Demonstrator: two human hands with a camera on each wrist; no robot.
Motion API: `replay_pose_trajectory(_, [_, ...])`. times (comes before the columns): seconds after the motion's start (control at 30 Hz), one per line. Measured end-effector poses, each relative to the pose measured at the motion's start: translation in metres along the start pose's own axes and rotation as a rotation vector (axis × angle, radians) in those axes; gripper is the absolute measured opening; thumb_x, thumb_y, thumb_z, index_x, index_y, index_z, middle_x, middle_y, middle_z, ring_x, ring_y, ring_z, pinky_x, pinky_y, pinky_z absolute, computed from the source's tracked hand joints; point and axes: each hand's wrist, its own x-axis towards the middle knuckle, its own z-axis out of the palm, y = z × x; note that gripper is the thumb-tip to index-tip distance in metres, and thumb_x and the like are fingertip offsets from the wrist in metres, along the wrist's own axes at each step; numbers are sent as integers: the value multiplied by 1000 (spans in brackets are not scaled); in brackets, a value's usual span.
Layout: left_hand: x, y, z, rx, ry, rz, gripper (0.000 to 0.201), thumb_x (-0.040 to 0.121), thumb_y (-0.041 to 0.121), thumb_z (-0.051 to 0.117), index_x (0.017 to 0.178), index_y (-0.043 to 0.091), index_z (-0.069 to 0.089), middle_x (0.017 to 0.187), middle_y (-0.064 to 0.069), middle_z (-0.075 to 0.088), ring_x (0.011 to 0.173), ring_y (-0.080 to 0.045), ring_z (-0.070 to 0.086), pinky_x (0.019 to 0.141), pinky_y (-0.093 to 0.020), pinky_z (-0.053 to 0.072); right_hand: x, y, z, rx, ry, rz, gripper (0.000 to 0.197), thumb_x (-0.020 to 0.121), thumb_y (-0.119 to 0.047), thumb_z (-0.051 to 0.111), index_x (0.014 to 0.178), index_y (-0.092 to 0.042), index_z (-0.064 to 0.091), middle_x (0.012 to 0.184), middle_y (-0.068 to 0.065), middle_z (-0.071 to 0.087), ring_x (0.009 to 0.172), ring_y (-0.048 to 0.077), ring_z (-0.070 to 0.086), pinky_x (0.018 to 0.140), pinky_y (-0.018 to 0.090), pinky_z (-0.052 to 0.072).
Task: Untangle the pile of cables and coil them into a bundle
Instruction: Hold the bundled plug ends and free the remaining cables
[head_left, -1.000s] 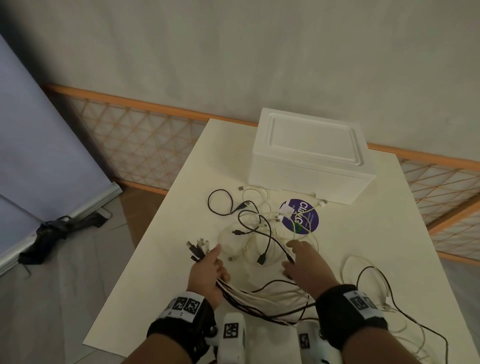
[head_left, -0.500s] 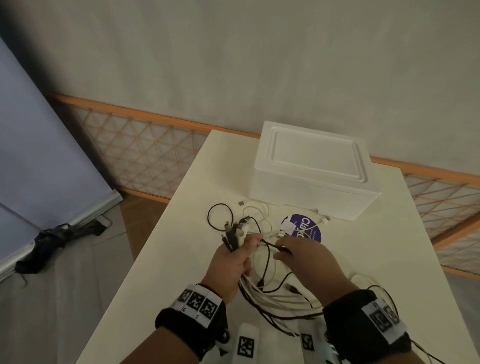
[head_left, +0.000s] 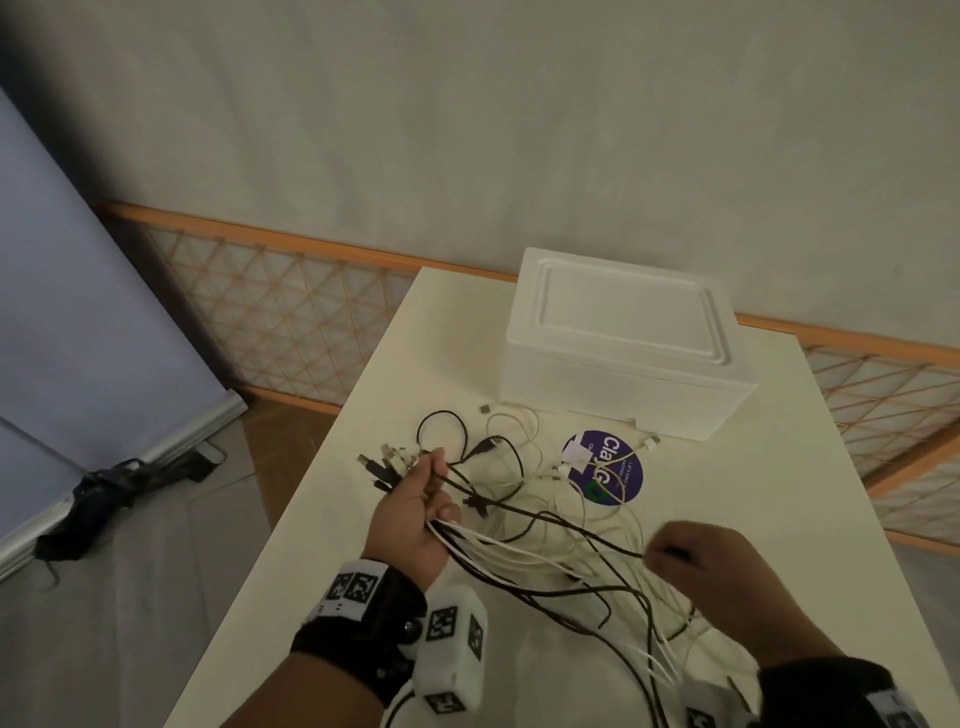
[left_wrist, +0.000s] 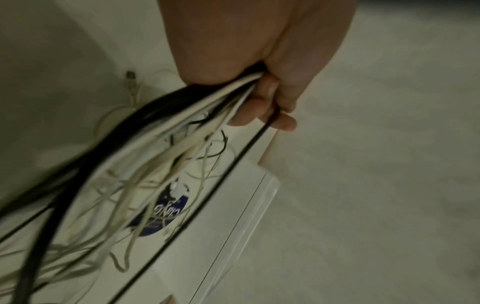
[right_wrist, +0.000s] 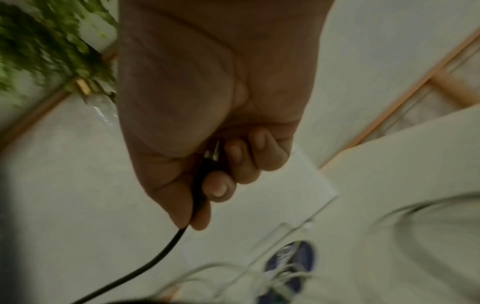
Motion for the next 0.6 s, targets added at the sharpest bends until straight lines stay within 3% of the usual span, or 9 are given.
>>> replay_pose_trajectory(0.13, [5,7,-10,36,58,41,17,97,21,50,93,13,64,64,7,55,34,-4,27,35,-16,30,-26,48,-4,-25,25,201,20,78,-22,68,65,-34,59,58,-10,61,54,6,56,55,27,44])
replay_pose_trajectory(0.23, [3,7,-11,53,70,55,15,96,22,52,95,15,65,78,5,61,33,-3,28,36,-14,30,-37,66,-7,-25,69,312,24,80,-22,67,59,-29,60,55,-12,60,56,9,57,57,30,45])
replay_pose_trajectory(0.3, [2,4,-10,93,71,45,14,95,23,55,96,17,67,76,4,61,34,-4,28,36,-15,30,-38,68,-9,-9,101,342,27,81,-19,68,57,-29,60,54,-7,60,57,11,58,57,31,46])
replay_pose_trajectory(0.5, [-8,-6,-3,303,4,64,21,97,19,53,105,28,70,64,5,58,39,-4,30,36,-17,30,-26,35,-9,150,281,235,16,83,-21,70,70,-29,64,61,-9,65,62,5,59,55,22,40])
replay_pose_trajectory(0.6, [-11,-10,-3,357,-18,84,22,97,16,53,107,25,70,66,5,64,42,-7,31,37,-18,32,-14,5,-10,373,355,139,10,78,-20,74,82,-24,65,57,-3,66,50,4,55,49,18,39])
